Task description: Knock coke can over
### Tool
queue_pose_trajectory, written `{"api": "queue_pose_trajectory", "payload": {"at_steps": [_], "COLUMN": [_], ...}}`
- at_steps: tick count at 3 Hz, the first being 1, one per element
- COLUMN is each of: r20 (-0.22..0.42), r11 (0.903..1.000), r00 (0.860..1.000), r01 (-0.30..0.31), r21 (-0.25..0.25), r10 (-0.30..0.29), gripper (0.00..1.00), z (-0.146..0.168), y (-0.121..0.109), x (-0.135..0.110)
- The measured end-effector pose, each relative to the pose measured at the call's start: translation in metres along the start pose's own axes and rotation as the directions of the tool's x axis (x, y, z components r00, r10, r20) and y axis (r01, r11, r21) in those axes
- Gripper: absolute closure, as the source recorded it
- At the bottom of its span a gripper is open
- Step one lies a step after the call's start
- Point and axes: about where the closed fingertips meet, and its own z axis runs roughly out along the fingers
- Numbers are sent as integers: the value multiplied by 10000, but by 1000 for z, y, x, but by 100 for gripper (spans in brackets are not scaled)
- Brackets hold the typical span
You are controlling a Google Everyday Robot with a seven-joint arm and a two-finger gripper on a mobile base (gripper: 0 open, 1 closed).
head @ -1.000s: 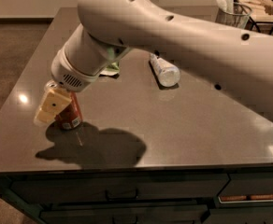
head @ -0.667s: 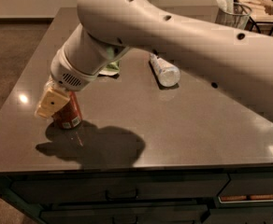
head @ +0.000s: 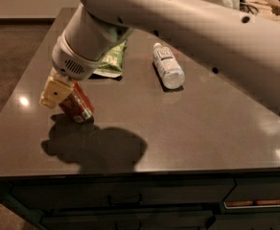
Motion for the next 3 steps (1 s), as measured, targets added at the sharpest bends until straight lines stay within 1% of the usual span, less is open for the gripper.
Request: {"api": "queue_pose_trajectory", "payload": {"at_steps": [1,2,3], "r20": [-911,-2257,-3397], "r11": [9993,9972,9956], "r00": [9951,9714,9359], "r01": [380,742,905], "r21": [58,-79,-251], "r10": [-373,-741,-936], "gripper": [100,100,100], "z": [-24,-40,-51], "y": [-8,-18,-29], "x": [-5,3,22]}}
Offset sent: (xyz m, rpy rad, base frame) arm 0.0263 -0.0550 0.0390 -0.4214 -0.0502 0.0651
